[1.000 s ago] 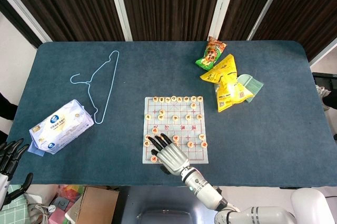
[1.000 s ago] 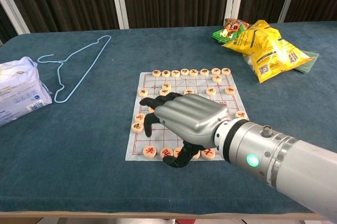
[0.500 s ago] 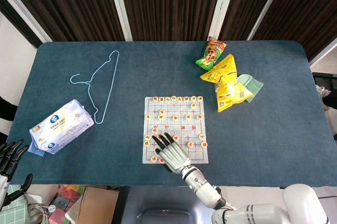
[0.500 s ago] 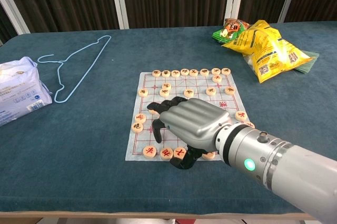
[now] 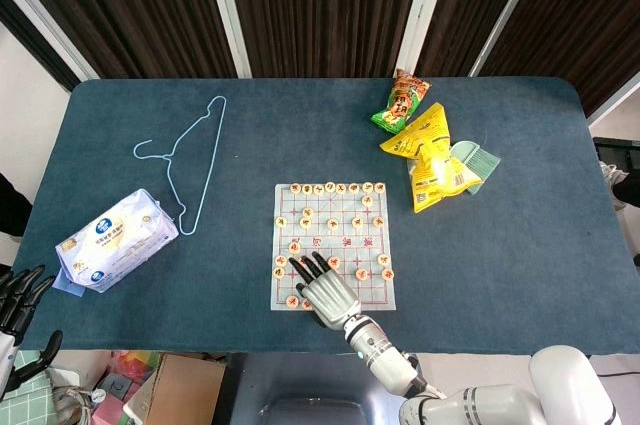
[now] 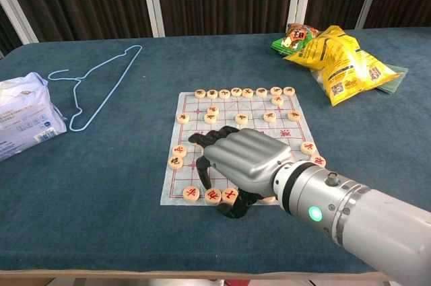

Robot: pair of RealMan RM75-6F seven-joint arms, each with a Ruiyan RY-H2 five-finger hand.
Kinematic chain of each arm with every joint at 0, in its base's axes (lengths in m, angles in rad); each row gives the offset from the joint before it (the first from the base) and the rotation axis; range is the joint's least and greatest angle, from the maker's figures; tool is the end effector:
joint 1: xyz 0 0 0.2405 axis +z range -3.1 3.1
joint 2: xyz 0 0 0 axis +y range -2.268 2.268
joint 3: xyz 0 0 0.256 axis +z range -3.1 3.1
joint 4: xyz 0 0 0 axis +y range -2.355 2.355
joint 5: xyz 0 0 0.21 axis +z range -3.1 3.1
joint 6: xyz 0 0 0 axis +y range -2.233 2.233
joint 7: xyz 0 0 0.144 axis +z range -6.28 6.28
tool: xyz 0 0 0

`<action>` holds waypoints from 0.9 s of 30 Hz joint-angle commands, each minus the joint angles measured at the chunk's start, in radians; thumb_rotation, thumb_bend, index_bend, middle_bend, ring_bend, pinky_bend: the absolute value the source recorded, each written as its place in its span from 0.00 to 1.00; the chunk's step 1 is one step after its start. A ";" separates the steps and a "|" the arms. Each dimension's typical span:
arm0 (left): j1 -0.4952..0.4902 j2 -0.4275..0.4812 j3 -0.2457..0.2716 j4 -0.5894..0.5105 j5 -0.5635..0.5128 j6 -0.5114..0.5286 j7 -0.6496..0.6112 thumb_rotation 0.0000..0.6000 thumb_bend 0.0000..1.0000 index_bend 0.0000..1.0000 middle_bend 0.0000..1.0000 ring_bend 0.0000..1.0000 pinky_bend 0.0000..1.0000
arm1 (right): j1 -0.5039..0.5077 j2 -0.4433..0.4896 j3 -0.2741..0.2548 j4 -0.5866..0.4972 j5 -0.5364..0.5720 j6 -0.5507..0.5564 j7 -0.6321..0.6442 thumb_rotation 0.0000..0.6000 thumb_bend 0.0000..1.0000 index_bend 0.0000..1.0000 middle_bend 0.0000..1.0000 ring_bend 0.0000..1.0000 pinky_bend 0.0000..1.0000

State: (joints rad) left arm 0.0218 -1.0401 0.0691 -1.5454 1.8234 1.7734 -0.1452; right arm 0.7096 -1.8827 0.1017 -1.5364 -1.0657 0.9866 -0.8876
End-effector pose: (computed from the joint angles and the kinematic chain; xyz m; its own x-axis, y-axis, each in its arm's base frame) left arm -0.2936 0.1173 0.1900 0.3565 -0.0813 0.9307 0.8974 -0.2472 -0.3654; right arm -0.0828 -0.2474 -0.1208 0.6545 -0.2615 0.7094 -0.6892 -0.5922 0.4175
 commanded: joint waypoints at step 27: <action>0.004 0.002 0.002 0.001 0.000 0.005 -0.006 1.00 0.43 0.00 0.00 0.00 0.05 | 0.018 0.025 0.015 -0.039 -0.005 0.055 0.080 1.00 0.48 0.63 0.06 0.00 0.00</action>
State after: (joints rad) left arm 0.0264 -1.0382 0.0706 -1.5442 1.8238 1.7784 -0.1508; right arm 0.7288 -1.8651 0.1059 -1.5667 -1.0684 1.0363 -0.8206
